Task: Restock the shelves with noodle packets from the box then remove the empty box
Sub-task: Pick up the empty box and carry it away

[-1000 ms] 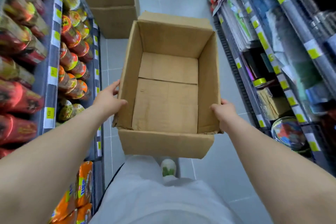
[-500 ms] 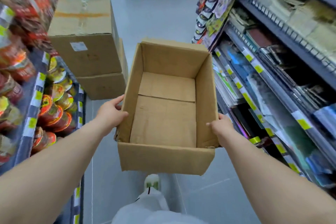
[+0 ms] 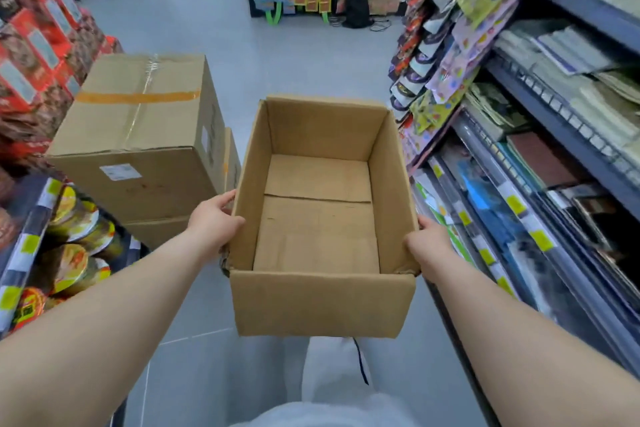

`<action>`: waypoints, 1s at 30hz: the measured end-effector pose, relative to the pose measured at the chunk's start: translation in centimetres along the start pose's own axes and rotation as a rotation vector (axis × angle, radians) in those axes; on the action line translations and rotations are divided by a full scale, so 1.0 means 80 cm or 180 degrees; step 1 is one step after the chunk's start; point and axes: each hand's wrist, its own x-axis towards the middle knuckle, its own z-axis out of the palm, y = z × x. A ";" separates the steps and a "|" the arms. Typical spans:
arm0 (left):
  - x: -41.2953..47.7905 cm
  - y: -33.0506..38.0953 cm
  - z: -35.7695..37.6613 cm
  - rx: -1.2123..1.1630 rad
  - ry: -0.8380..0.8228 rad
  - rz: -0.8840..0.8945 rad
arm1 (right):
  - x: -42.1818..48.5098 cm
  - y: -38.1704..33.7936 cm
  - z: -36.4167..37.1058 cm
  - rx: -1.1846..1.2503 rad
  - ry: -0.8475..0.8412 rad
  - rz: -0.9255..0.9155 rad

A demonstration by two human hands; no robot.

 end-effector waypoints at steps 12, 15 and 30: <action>0.240 0.152 0.039 -0.0251 0.0604 -0.0275 | 0.270 -0.233 0.059 -0.0503 -0.0145 -0.0199; 0.317 0.186 0.040 -0.0248 0.0547 -0.0319 | 0.339 -0.281 0.092 -0.0570 -0.0141 -0.0244; 0.668 0.390 0.007 -0.0398 0.0703 -0.0526 | 0.628 -0.553 0.240 -0.0766 -0.0289 -0.0409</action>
